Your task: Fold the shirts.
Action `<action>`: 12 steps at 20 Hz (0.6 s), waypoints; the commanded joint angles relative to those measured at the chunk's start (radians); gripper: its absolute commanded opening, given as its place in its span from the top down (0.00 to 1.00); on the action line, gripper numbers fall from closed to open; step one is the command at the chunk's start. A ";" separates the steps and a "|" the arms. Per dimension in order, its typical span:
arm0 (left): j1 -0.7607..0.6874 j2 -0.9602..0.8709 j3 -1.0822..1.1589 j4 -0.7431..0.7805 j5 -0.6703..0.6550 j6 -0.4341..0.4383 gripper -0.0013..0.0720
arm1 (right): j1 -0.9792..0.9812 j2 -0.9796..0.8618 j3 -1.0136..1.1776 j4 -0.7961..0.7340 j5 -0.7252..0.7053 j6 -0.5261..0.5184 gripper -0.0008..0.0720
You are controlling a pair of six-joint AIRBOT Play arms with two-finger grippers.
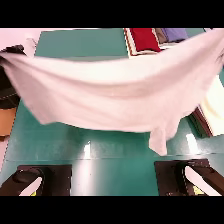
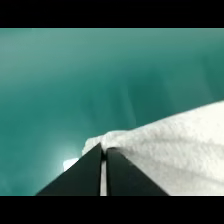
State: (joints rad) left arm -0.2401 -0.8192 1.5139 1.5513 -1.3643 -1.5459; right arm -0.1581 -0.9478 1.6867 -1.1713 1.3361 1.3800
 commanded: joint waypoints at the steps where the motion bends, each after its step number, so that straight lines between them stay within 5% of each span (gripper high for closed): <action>1: 0.000 -0.136 -0.220 -0.058 -0.011 0.036 0.95 | 0.012 -0.096 -0.170 0.023 0.043 0.022 0.97; 9: 0.018 -0.474 -0.404 -0.021 0.606 0.019 0.95 | 0.132 -0.515 -0.233 0.025 -0.182 0.006 0.97; 10: 0.039 -0.477 -0.402 -0.021 0.627 -0.019 0.95 | 0.133 -0.548 -0.195 0.027 -0.165 0.006 0.86; 11: 0.063 -0.477 -0.391 -0.023 0.614 -0.044 0.77 | 0.129 -0.576 -0.151 0.027 -0.142 0.006 0.49; 12: 0.090 -0.476 -0.373 -0.024 0.579 -0.062 0.44 | 0.120 -0.593 -0.111 0.029 -0.111 0.006 0.37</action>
State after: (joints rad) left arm -0.1974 -1.2598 1.1320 1.5223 -0.8509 -1.5490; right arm -0.0410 -1.4536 1.5017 -1.1465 1.1969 1.3857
